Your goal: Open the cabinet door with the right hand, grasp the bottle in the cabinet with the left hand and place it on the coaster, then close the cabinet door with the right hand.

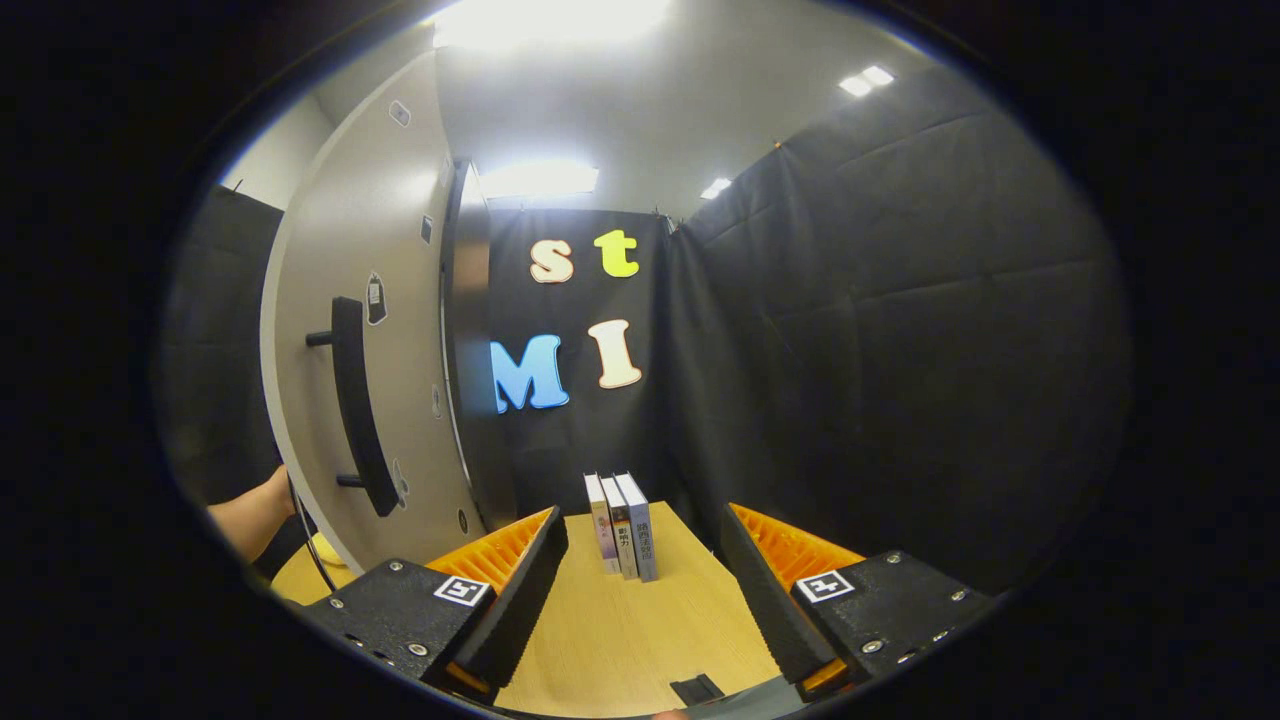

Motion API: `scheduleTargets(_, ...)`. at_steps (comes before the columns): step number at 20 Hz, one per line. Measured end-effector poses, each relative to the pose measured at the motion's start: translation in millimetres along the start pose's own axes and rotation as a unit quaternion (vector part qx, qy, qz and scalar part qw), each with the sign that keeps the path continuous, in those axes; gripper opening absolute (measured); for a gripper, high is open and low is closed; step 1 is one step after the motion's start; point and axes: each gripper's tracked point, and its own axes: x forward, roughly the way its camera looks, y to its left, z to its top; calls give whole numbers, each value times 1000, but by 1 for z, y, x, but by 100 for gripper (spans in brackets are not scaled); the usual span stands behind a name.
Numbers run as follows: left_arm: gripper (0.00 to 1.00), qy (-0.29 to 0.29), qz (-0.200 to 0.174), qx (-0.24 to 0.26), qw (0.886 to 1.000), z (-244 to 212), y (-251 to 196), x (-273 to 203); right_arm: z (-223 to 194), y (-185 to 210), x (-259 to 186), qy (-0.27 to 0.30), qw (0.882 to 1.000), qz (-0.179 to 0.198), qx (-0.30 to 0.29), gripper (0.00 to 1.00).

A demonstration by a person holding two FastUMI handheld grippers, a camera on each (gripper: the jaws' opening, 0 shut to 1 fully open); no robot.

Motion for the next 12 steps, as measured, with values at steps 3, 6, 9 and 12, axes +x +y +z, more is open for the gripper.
scheduleTargets(3,79,17,2,-13,1000,-12,4,19,-5,4,1,7,1000,-1,-7,95)
scheduleTargets(6,78,6,1,-23,1000,-10,4,25,-6,5,2,8,1000,2,-11,95)
scheduleTargets(9,80,5,1,-24,1000,-2,5,12,-6,5,3,6,1000,6,-8,95)
scheduleTargets(12,74,-11,1,-33,999,15,8,-13,-5,3,6,1,1000,16,-6,95)
